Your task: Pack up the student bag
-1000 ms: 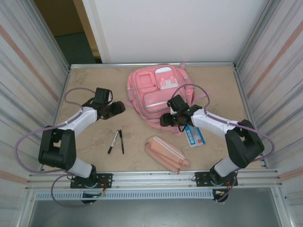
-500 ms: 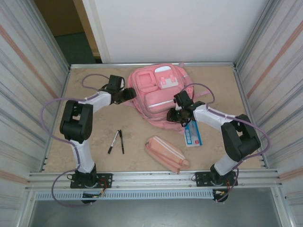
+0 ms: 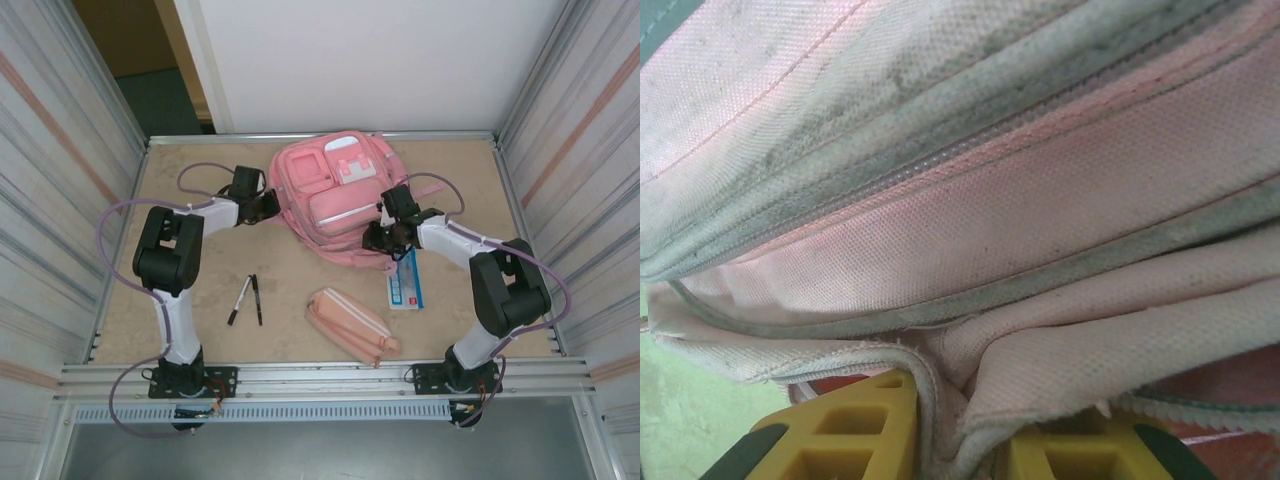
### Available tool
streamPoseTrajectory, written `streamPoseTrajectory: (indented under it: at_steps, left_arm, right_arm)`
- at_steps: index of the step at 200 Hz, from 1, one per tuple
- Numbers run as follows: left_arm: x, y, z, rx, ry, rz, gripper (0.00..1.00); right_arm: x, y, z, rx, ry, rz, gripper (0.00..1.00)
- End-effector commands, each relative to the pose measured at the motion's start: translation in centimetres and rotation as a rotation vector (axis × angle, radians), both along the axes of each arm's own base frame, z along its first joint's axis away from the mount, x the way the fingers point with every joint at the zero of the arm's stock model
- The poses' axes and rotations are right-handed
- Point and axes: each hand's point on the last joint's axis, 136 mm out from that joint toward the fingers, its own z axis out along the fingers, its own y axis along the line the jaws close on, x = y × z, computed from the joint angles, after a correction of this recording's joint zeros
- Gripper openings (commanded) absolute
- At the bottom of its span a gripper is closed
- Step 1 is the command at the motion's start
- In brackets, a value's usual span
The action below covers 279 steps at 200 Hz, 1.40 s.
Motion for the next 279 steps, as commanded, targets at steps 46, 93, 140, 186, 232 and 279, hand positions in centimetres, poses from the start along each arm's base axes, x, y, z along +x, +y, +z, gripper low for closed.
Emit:
streamPoseTrajectory:
  at_steps: [46,93,140,186,232,279]
  left_arm:
    - [-6.2,0.2,2.0,-0.093,0.025,0.007,0.00]
    - [-13.1,0.2,4.4,-0.035,-0.005,0.012,0.00]
    - [-18.3,-0.6,5.3,-0.094,0.019,0.027,0.00]
    - [-20.2,-4.4,5.8,-0.113,0.031,-0.043,0.00]
    - [-19.1,-2.5,7.4,-0.046,-0.019,0.038,0.28]
    - [-16.7,0.1,7.0,-0.047,0.019,0.104,0.64]
  right_arm:
    - [5.0,-3.5,1.2,0.005,-0.073,-0.053,0.14]
    - [8.6,-2.1,1.5,0.089,-0.087,-0.032,0.11]
    - [11.6,-1.1,0.7,0.119,-0.078,-0.049,0.18]
    - [10.6,-1.6,1.4,0.114,-0.064,-0.072,0.47]
    - [6.9,-3.9,4.0,0.041,-0.083,-0.098,0.55]
    - [1.8,-2.9,4.8,-0.012,-0.079,-0.038,0.58]
